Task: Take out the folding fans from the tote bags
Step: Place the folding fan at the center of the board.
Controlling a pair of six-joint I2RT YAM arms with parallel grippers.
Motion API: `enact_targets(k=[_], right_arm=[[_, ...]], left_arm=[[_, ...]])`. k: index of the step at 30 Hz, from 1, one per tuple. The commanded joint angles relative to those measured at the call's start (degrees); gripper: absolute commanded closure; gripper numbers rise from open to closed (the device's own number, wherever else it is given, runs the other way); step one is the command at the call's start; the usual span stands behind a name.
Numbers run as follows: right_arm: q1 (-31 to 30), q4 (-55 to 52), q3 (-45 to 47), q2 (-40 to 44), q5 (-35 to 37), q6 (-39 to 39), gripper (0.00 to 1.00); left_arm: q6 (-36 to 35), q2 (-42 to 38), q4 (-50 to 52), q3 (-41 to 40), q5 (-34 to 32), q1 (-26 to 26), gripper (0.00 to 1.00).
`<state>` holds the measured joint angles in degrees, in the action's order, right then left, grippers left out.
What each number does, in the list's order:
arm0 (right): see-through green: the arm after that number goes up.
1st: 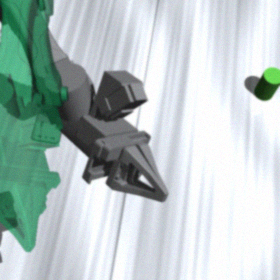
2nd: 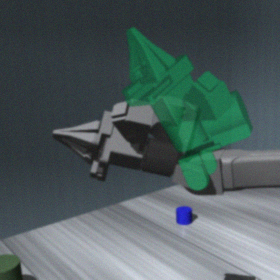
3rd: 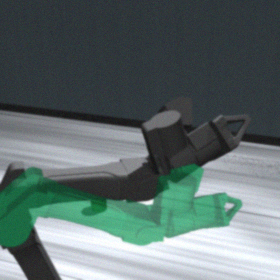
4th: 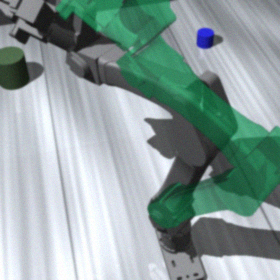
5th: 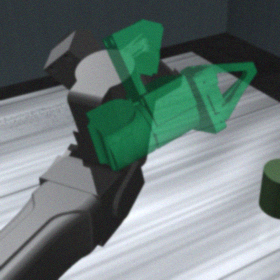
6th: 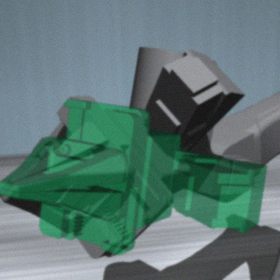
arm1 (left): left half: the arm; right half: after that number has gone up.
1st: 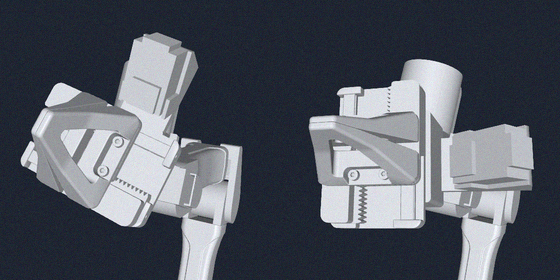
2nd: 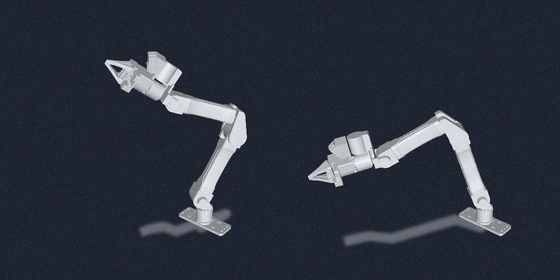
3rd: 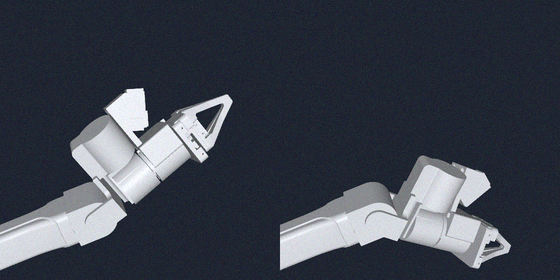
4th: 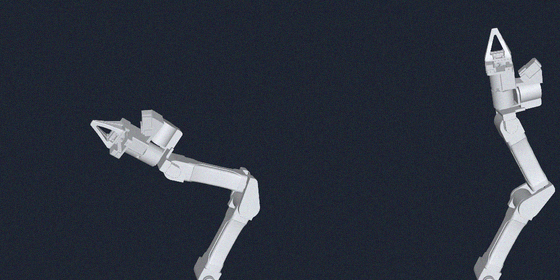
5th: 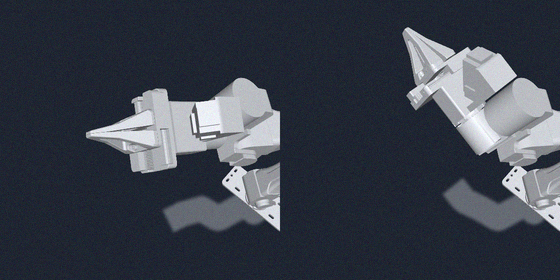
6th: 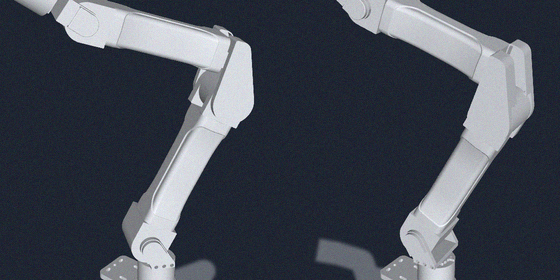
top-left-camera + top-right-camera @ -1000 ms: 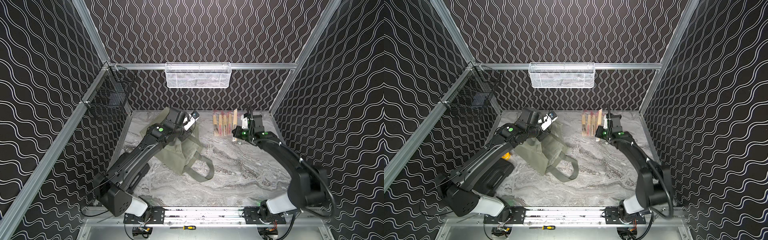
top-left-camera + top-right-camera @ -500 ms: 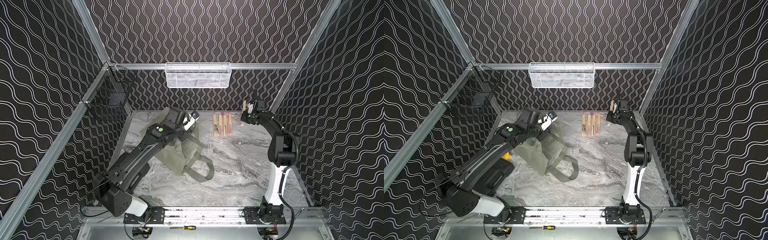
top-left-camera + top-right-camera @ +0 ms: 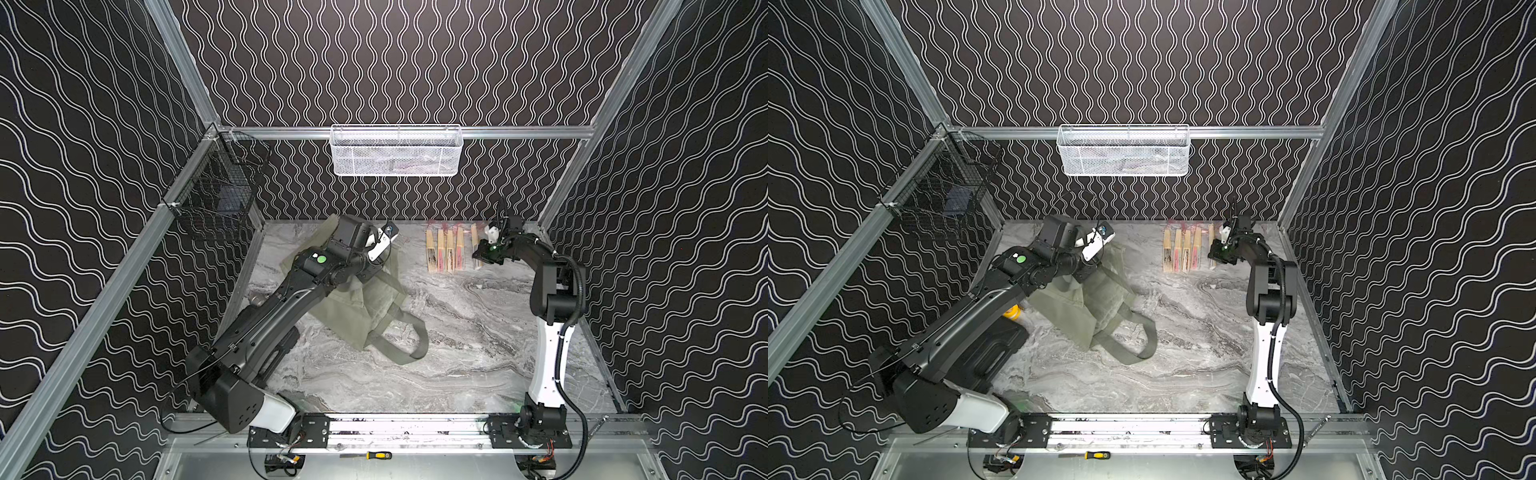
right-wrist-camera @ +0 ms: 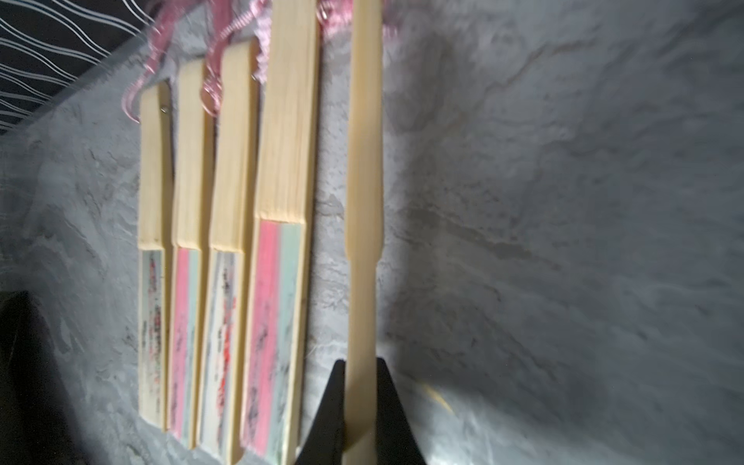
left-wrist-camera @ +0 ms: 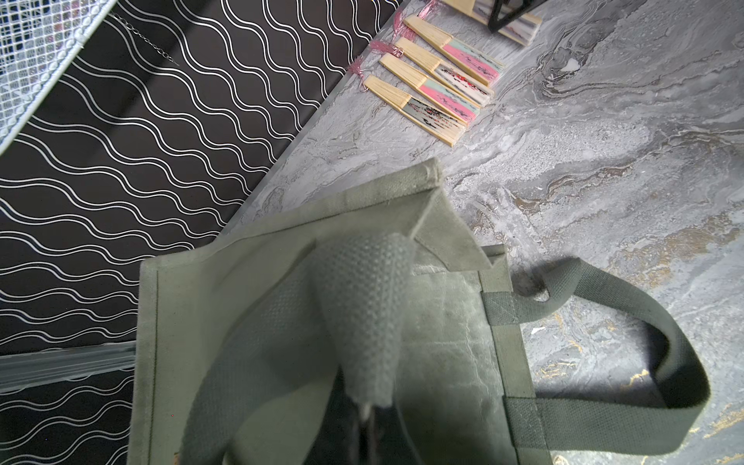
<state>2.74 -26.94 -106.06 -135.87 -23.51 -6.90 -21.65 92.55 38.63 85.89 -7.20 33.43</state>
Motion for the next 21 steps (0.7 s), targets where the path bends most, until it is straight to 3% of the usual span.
enact_targets(k=[1, 8, 21], right_arm=[[-0.02, -2.31, -1.93, -1.49, -1.49, 0.7, 0.97], [0.44, -3.81, -2.9, -2.75, -0.49, 0.48, 0.94], [0.51, -5.06, -1.81, 0.22, 3.37, -0.48, 0.68]], left_arm=[[-1.0, 0.26, -2.51, -0.07, 0.24, 0.05, 1.0], [-1.02, 0.43, -2.51, -0.1, 0.2, 0.08, 1.0], [-0.86, 0.34, -2.4, -0.01, 0.43, 0.11, 1.0]])
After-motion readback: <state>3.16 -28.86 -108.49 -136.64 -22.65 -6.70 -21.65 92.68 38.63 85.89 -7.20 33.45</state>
